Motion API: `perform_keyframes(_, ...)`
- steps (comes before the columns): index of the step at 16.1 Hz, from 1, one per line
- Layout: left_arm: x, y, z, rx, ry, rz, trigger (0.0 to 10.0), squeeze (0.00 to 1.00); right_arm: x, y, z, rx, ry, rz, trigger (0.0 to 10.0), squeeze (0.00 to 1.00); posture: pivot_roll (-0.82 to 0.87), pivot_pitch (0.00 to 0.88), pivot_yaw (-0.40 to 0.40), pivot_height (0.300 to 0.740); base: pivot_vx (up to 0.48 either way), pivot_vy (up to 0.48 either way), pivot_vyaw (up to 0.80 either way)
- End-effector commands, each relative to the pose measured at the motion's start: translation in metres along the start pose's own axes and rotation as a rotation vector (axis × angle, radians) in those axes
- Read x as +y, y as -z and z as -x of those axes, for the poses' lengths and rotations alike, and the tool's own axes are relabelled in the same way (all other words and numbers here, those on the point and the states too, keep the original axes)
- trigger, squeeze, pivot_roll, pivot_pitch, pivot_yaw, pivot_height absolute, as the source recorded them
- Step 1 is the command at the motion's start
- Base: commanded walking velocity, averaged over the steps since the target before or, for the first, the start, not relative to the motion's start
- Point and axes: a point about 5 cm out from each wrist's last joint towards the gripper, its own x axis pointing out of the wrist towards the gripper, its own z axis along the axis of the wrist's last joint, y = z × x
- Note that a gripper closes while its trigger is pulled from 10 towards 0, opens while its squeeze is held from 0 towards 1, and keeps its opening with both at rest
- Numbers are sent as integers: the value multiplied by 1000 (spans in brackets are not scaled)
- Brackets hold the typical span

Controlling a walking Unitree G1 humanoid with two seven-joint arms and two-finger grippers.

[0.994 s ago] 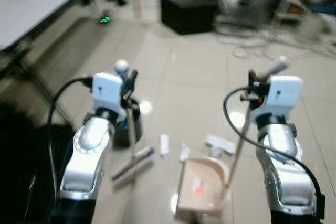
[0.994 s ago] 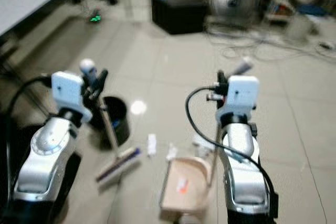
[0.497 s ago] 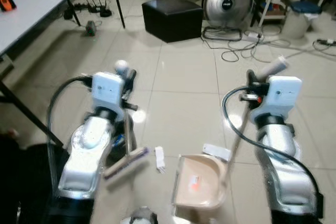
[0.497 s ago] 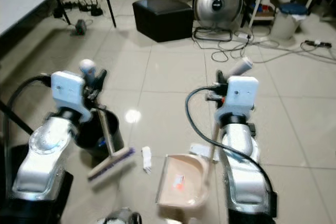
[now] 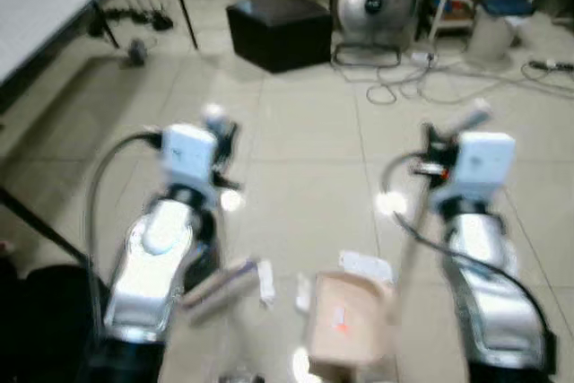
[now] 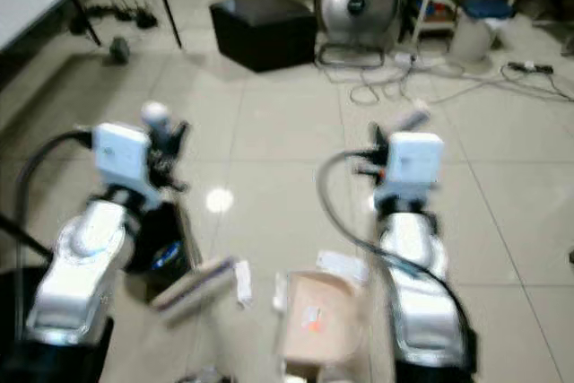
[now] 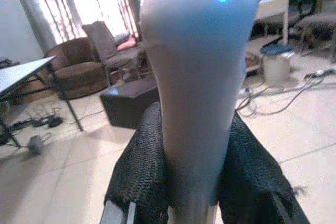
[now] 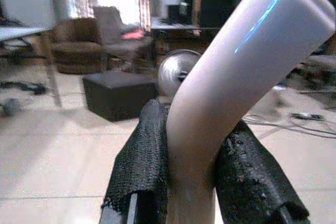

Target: Sweep floor

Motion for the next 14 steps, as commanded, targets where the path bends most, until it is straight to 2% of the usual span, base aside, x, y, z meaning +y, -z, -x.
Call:
perform_keyframes(1,9,-9,0,-34,-22,-29,10000,0,10,-10,-3,-47,-47,-12,10000,0,-43,80,39,740,345,0,0)
perform_keyframes(5,10,-7,2,-25,-27,-34,10000,0,15,-11,-3,-54,-60,-29,10000,0,-34,87,43,740,348,0,0)
perform_keyframes(11,12,-5,3,-8,-24,-33,10000,0,22,-7,-10,-81,-83,22,10000,0,-12,108,55,740,347,0,0)
perform_keyframes(14,12,1,5,19,-32,-20,10000,0,27,2,-14,-84,-120,19,10000,0,4,141,61,740,347,0,0)
